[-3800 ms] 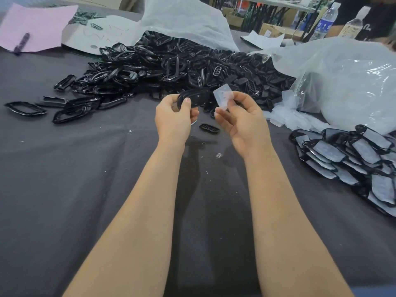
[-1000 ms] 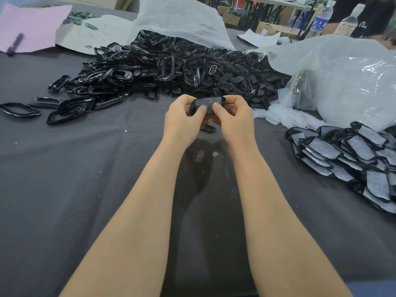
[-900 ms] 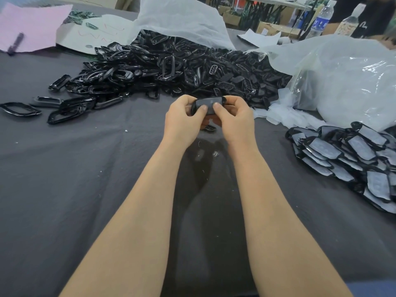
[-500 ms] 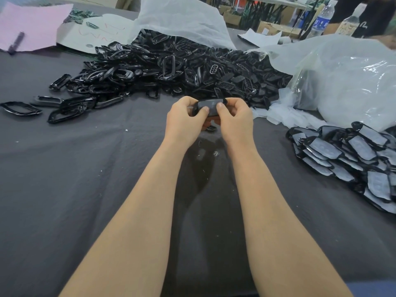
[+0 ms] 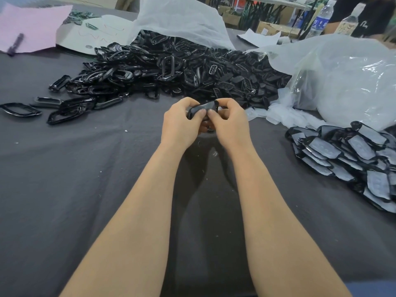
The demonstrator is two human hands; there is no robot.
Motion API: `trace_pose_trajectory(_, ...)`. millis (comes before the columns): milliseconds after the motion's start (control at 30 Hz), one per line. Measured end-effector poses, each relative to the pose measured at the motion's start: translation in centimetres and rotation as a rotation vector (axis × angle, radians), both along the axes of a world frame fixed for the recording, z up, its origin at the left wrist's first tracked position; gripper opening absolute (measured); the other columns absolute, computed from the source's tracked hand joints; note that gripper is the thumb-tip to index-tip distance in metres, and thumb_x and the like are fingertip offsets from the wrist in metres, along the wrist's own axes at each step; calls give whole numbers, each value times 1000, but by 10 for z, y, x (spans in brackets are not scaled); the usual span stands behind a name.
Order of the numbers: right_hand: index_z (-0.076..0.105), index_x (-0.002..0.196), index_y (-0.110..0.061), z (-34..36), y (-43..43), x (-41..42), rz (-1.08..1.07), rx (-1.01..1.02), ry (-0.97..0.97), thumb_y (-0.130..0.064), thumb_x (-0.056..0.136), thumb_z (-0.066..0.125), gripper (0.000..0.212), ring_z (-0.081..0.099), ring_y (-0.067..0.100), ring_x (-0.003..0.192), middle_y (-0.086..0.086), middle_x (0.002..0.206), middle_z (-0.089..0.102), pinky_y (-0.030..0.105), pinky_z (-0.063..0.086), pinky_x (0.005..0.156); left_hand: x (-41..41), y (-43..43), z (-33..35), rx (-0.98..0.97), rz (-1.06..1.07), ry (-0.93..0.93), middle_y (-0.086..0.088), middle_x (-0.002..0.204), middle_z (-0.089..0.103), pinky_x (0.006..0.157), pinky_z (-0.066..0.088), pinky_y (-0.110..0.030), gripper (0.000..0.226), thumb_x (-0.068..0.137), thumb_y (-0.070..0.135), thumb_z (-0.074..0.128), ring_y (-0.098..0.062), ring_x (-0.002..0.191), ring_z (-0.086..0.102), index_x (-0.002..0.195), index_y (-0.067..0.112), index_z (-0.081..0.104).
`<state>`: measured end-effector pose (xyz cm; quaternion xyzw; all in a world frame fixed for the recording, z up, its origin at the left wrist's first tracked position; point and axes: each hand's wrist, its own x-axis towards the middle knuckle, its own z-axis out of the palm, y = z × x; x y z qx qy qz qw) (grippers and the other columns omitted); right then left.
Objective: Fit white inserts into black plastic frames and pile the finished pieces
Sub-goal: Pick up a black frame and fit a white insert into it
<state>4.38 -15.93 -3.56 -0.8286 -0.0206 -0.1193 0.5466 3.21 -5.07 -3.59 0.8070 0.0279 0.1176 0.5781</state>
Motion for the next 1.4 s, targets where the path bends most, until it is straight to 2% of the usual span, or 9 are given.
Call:
trace_pose_trajectory(267, 56, 103, -16, -1, -2, 2, -75, 139, 15, -10, 90, 61, 15, 66, 30, 94, 16, 101, 67, 47, 53, 89, 2, -4, -3, -42, -59, -34, -9, 102, 70, 88, 55, -45, 17, 91, 9, 62, -24, 92, 69, 107, 15, 60)
trace_pose_trajectory(500, 54, 105, -19, -1, -2, 4, -7, 125, 33, -5, 90, 58, 21, 66, 30, 98, 14, 104, 68, 49, 51, 92, 5, -1, -6, -145, -50, -27, -6, 91, 72, 86, 57, -43, 18, 92, 4, 58, -20, 79, 72, 100, 20, 59)
trace_pose_trajectory(633, 55, 100, -19, 0, -4, 4, -24, 190, 44, -2, 90, 58, 21, 66, 34, 95, 17, 101, 68, 51, 52, 91, 6, 0, -7, -290, -83, 17, -3, 87, 72, 79, 59, -31, 21, 94, 1, 55, -11, 70, 71, 111, 12, 60)
trace_pose_trajectory(733, 57, 112, -9, -1, -5, 4, -30, 281, 85, -1, 92, 55, 22, 67, 35, 93, 17, 101, 68, 49, 54, 90, 6, -1, -7, -299, -95, 20, -3, 90, 72, 71, 57, -22, 22, 95, 0, 52, -6, 69, 71, 112, 13, 57)
trace_pose_trajectory(833, 58, 118, -7, 0, -4, 5, -59, 251, 88, -6, 95, 52, 25, 67, 33, 96, 17, 106, 68, 47, 54, 90, 5, -1, -7, -260, -91, 13, -2, 88, 72, 75, 58, -26, 21, 96, 0, 50, -9, 71, 71, 107, 17, 55)
trace_pose_trajectory(900, 58, 116, -8, -1, -3, 5, -73, 218, 80, -9, 95, 51, 22, 67, 33, 96, 15, 104, 68, 48, 52, 91, 5, -2, -6, -242, -86, 16, -4, 88, 72, 78, 59, -30, 21, 96, 0, 49, -14, 74, 72, 106, 18, 55)
trace_pose_trajectory(1067, 59, 104, -12, -1, -2, 5, -114, 214, 71, -7, 91, 51, 16, 67, 30, 93, 12, 99, 69, 48, 54, 88, 4, -3, -5, -241, -96, 15, 1, 80, 70, 80, 60, -34, 22, 96, 0, 49, -11, 69, 71, 103, 20, 54)
trace_pose_trajectory(1233, 58, 101, -16, -1, -2, 4, -96, 198, 38, -19, 93, 57, 9, 67, 23, 94, 5, 100, 67, 45, 54, 89, 5, -1, -5, -222, -85, 25, -4, 81, 72, 83, 59, -40, 23, 96, 1, 49, -17, 76, 73, 104, 22, 55)
trace_pose_trajectory(1400, 55, 93, -19, -2, -4, 6, -138, 187, 6, -13, 93, 57, 6, 65, 26, 96, 6, 96, 66, 46, 52, 91, 4, -4, -5, -265, -113, 29, -4, 84, 72, 77, 60, -32, 22, 96, 0, 49, -12, 72, 73, 105, 19, 55)
